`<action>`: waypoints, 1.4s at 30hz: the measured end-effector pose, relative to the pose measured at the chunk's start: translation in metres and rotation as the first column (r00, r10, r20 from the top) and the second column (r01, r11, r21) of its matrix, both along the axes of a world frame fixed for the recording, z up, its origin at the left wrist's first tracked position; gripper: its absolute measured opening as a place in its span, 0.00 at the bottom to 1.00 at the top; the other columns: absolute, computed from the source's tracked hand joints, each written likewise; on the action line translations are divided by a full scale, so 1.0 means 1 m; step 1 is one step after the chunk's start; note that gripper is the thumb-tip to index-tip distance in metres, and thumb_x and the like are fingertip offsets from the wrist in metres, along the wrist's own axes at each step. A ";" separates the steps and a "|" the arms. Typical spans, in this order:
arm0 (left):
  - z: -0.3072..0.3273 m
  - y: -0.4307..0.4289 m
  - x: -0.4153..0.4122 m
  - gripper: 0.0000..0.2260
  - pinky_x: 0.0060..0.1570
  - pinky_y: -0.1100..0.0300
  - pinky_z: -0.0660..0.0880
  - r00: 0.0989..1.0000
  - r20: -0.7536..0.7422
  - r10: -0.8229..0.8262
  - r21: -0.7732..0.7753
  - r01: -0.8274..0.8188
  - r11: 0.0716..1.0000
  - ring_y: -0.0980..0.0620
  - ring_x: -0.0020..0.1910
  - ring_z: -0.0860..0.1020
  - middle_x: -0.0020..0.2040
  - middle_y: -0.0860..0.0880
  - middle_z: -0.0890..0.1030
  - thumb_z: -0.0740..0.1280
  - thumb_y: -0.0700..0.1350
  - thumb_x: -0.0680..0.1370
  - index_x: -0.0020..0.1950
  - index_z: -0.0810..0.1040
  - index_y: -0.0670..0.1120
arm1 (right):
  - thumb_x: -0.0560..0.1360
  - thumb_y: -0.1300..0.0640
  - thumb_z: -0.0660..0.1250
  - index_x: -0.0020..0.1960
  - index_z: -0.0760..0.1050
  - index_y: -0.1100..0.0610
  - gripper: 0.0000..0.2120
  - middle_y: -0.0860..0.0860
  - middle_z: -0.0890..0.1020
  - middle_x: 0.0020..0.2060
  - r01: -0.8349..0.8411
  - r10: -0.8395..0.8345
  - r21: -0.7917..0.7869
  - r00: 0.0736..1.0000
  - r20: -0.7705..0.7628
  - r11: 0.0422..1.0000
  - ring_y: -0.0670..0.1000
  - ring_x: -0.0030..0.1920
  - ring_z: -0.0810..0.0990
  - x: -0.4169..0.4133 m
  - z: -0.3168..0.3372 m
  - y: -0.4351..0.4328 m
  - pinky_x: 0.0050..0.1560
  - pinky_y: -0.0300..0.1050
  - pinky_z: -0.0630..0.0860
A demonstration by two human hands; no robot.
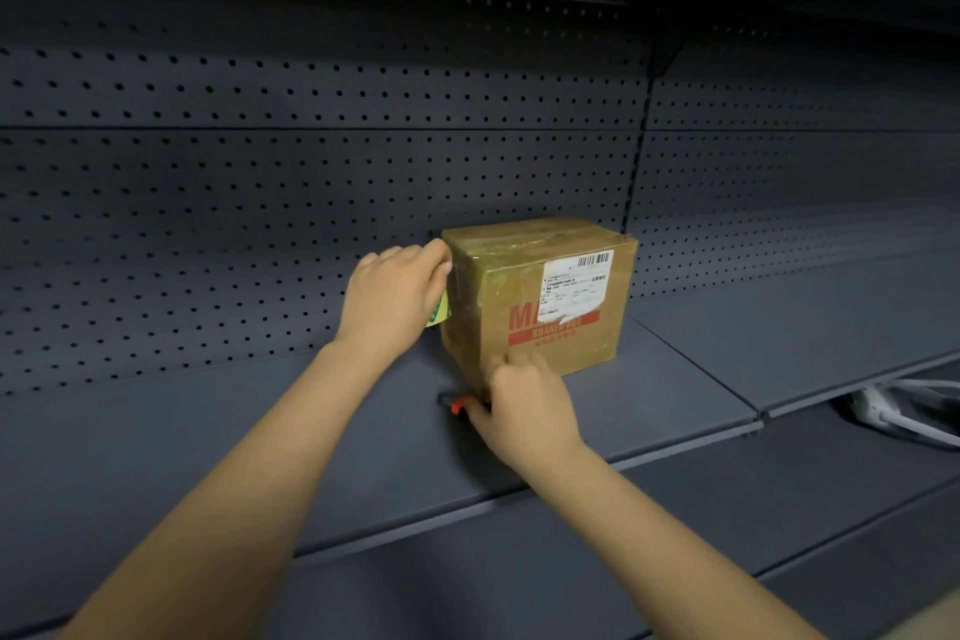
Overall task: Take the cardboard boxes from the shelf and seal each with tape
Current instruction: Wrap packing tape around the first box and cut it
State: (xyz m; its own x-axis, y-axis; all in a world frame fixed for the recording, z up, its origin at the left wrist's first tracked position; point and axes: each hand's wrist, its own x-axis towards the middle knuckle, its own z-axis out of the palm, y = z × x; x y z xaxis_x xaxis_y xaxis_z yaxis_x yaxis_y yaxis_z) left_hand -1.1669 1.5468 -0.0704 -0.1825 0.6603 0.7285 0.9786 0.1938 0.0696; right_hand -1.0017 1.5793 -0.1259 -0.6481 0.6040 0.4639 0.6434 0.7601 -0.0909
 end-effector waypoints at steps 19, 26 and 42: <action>-0.016 -0.025 -0.031 0.07 0.41 0.56 0.62 0.972 0.227 0.066 0.091 -0.089 0.992 0.49 0.38 0.72 0.37 0.53 0.75 0.60 0.47 0.83 0.51 0.75 0.46 | 0.73 0.57 0.67 0.46 0.82 0.62 0.09 0.57 0.85 0.41 -0.116 0.165 0.128 0.856 -0.490 0.985 0.60 0.44 0.81 -0.055 0.049 0.071 0.49 0.52 0.77; -0.021 -0.030 -0.023 0.07 0.38 0.56 0.61 0.967 0.249 0.058 0.092 -0.083 0.992 0.49 0.38 0.72 0.37 0.54 0.75 0.60 0.48 0.83 0.51 0.75 0.47 | 0.65 0.54 0.78 0.57 0.72 0.60 0.26 0.57 0.78 0.54 -0.083 0.114 0.157 0.974 -0.198 0.984 0.62 0.60 0.72 -0.048 0.045 0.066 0.71 0.52 0.56; -0.029 -0.050 -0.002 0.07 0.39 0.52 0.73 0.917 0.397 0.032 0.063 -0.062 0.996 0.49 0.39 0.76 0.47 0.50 0.82 0.59 0.51 0.83 0.52 0.75 0.51 | 0.79 0.58 0.66 0.60 0.76 0.56 0.10 0.46 0.80 0.50 -0.466 0.332 -0.004 0.637 -0.695 0.885 0.44 0.52 0.78 -0.016 0.061 0.051 0.55 0.42 0.75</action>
